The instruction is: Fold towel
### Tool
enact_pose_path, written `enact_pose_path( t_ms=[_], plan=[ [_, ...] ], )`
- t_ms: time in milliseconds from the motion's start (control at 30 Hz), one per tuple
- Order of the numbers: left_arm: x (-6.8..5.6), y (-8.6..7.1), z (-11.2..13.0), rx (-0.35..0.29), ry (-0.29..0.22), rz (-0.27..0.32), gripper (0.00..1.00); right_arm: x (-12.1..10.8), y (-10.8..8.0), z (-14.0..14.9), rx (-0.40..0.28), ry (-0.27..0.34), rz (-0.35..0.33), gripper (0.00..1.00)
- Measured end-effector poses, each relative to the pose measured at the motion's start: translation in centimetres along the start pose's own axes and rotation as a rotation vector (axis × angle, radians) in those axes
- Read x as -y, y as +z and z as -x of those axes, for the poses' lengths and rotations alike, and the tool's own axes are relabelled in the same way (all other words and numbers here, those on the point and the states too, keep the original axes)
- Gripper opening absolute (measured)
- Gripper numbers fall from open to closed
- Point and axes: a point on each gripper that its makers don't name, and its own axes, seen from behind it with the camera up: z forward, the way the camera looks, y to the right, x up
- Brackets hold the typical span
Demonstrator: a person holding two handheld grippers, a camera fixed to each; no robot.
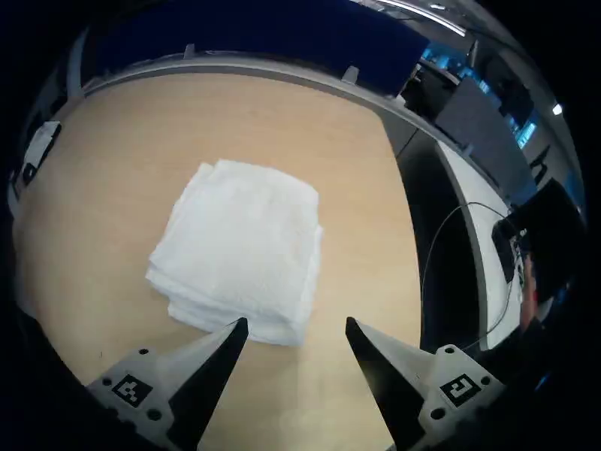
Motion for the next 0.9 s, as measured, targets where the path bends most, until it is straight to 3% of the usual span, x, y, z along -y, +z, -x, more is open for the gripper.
enact_pose_path(
  t_ms=[267, 467, 700, 900],
  plan=[
    [0.6, 0.0, -0.4, -0.014, -0.003, 0.005, 0.89, 0.9, -0.8, -1.9, -0.071, 0.034, 0.022, 1.0],
    [1.0, 0.0, -1.1, -0.03, 0.002, 0.012, 0.89, 1.8, -2.7, -6.4, -0.248, 0.119, 0.034, 1.0],
    [0.9, 0.1, -2.1, -0.05, 0.011, 0.03, 0.89, 2.0, -7.6, -12.3, -0.523, 0.192, 0.092, 1.0],
    [1.0, 0.5, -2.6, -0.065, 0.024, 0.04, 0.89, 2.9, -10.1, -14.7, -0.625, 0.209, 0.118, 1.0]
  ],
)
